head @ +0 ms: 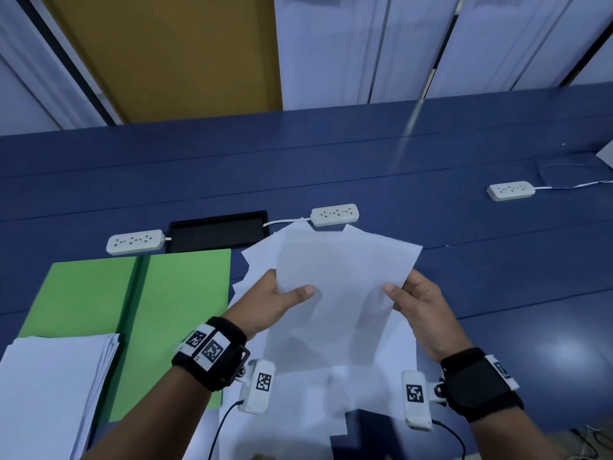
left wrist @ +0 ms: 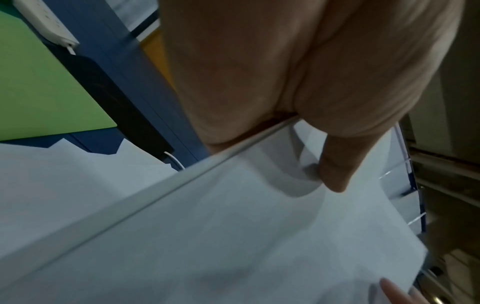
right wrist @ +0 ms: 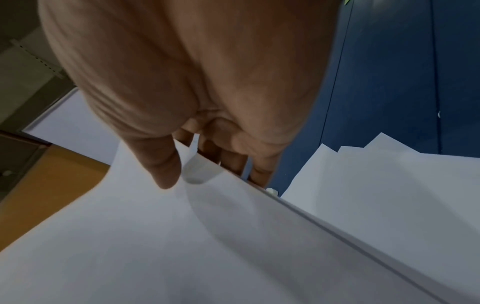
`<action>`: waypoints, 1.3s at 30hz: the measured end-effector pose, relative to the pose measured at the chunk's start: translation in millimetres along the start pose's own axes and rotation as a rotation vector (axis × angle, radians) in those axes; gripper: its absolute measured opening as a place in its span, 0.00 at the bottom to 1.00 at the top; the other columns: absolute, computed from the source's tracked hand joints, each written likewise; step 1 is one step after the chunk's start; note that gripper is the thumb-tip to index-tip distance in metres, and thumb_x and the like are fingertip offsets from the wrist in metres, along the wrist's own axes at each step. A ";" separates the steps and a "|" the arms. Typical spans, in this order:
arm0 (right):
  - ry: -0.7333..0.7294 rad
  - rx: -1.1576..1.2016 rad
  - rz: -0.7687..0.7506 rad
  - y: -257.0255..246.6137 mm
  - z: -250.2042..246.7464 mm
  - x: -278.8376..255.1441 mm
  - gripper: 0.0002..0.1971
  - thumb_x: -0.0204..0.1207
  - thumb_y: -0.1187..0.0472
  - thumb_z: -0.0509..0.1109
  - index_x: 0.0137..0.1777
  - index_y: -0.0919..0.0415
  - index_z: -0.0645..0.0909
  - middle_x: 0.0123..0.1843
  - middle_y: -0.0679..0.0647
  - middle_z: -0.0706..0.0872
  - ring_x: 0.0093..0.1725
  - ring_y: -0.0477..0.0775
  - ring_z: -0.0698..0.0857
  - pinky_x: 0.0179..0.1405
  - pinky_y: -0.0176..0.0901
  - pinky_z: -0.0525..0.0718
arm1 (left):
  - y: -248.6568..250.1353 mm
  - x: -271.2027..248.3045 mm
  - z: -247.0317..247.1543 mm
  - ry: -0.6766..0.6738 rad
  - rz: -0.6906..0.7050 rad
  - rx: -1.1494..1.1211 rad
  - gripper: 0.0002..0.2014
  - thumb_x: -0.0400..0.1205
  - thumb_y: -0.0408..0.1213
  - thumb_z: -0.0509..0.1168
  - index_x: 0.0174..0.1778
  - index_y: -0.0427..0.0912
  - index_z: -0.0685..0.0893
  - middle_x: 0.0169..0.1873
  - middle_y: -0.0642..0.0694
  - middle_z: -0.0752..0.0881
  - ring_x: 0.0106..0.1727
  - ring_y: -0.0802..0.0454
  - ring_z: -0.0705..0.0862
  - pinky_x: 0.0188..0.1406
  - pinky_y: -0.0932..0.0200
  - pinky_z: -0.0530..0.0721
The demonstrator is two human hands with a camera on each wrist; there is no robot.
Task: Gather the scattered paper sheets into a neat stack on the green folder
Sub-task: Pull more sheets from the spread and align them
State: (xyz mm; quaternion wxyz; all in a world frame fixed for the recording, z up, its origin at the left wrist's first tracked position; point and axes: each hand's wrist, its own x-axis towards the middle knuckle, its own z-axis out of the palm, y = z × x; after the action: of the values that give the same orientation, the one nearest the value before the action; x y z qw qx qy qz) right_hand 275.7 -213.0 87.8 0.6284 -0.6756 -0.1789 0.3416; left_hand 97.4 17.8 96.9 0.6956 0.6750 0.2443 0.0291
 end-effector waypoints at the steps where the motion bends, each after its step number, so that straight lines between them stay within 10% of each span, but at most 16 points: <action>1: -0.002 -0.004 0.008 0.8 2.0 0.6 0.14 0.89 0.68 0.67 0.70 0.59 0.86 0.67 0.57 0.92 0.69 0.62 0.90 0.76 0.73 0.81 | 0.3 2.1 2.7 0.007 0.002 0.030 0.13 0.87 0.39 0.71 0.68 0.47 0.86 0.60 0.53 0.93 0.61 0.54 0.91 0.58 0.62 0.87; 15: 0.107 0.054 -0.112 -6.2 8.4 0.4 0.12 0.83 0.69 0.74 0.65 0.62 0.90 0.62 0.59 0.94 0.65 0.67 0.91 0.62 0.61 0.90 | -0.6 14.6 14.2 0.207 0.115 -0.122 0.13 0.81 0.31 0.78 0.61 0.38 0.91 0.57 0.42 0.94 0.61 0.40 0.92 0.66 0.41 0.88; 21: 0.097 0.037 -0.147 -26.1 19.1 -7.0 0.12 0.88 0.69 0.69 0.66 0.64 0.89 0.62 0.55 0.95 0.63 0.56 0.93 0.62 0.51 0.91 | 17.9 9.0 21.8 0.219 0.184 -0.126 0.14 0.82 0.36 0.78 0.63 0.38 0.90 0.58 0.43 0.94 0.62 0.42 0.92 0.62 0.50 0.90; 30: 0.095 -0.034 0.099 40.5 26.7 17.4 0.11 0.88 0.66 0.70 0.66 0.56 0.89 0.61 0.48 0.95 0.65 0.52 0.92 0.64 0.47 0.88 | -55.6 34.0 16.5 0.243 -0.125 0.015 0.11 0.82 0.40 0.78 0.59 0.46 0.90 0.56 0.51 0.94 0.58 0.54 0.92 0.67 0.46 0.88; 39: 0.080 -0.065 0.124 35.0 34.9 25.7 0.14 0.88 0.68 0.68 0.67 0.55 0.88 0.62 0.48 0.95 0.66 0.53 0.91 0.69 0.50 0.85 | -49.2 35.9 2.7 0.288 -0.107 -0.035 0.11 0.84 0.34 0.74 0.62 0.44 0.88 0.57 0.50 0.94 0.60 0.50 0.92 0.69 0.43 0.86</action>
State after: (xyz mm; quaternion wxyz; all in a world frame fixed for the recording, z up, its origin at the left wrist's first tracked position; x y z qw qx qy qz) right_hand 263.3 -175.5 48.4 0.5905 -0.7185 -0.1224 0.3465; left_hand 115.8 24.4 39.1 0.6654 0.6377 0.3769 0.0928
